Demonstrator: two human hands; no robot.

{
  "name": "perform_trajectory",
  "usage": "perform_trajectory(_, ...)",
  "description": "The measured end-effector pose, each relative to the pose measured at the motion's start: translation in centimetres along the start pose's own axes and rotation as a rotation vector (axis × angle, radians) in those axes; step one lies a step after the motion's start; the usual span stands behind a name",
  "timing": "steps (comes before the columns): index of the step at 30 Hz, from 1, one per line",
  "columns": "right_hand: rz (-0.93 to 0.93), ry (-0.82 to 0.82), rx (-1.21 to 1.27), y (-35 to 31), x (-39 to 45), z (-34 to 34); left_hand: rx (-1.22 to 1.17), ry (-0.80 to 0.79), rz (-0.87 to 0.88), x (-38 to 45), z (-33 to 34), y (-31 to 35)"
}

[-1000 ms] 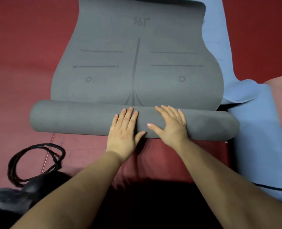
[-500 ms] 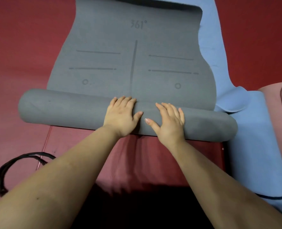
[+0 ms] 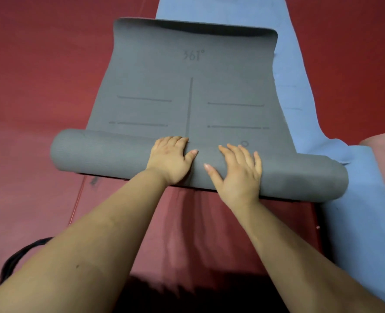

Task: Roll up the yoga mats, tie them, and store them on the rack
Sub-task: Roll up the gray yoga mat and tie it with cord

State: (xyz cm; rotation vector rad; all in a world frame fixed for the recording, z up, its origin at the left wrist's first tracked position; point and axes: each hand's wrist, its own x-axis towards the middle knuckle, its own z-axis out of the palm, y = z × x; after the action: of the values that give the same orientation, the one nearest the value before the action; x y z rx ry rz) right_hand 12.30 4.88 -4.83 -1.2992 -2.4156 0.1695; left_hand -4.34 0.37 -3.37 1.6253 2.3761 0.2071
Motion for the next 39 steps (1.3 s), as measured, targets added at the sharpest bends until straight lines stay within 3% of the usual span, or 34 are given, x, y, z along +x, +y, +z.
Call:
perform_trajectory(3,0.009,-0.068,-0.001,0.0,3.2,-0.5,0.001,-0.095,-0.030,2.2,-0.8,0.0)
perform_trajectory(7,0.038,-0.340,-0.104,0.9,7.4,-0.5,0.020,-0.015,0.020,2.9,-0.5,-0.7)
perform_trajectory(11,0.052,-0.433,-0.118,1.4,9.4,-0.3,0.064,-0.057,-0.023,4.5,-0.4,-0.1)
perform_trajectory(13,0.042,-0.325,-0.128,1.1,8.7,0.2,0.089,-0.078,-0.047,5.0,-0.7,0.2)
perform_trajectory(15,0.019,-0.101,-0.087,0.4,7.3,0.6,0.103,-0.116,-0.055,5.8,-1.0,0.2)
perform_trajectory(17,-0.019,-0.046,-0.069,-0.2,6.1,0.6,0.104,-0.160,-0.060,6.7,-1.5,0.1)
perform_trajectory(22,-0.083,-0.541,-0.085,0.9,9.9,-1.0,0.050,-0.327,-0.080,8.9,-2.7,0.3)
perform_trajectory(26,-0.102,-0.614,-0.031,1.8,10.5,-1.9,-0.206,-0.485,-0.043,8.5,-4.4,-0.7)
perform_trajectory(30,-0.129,-0.552,-0.067,1.7,9.6,-1.7,0.127,-0.421,0.202,6.2,-4.0,-1.2)
perform_trajectory(36,-0.198,-0.455,-0.071,1.2,7.4,-2.9,0.109,-0.227,0.195,2.9,-3.6,-1.0)
perform_trajectory(39,-0.225,-0.499,-0.056,0.4,5.5,-4.5,0.087,-0.232,0.166,-0.2,-3.6,-0.6)
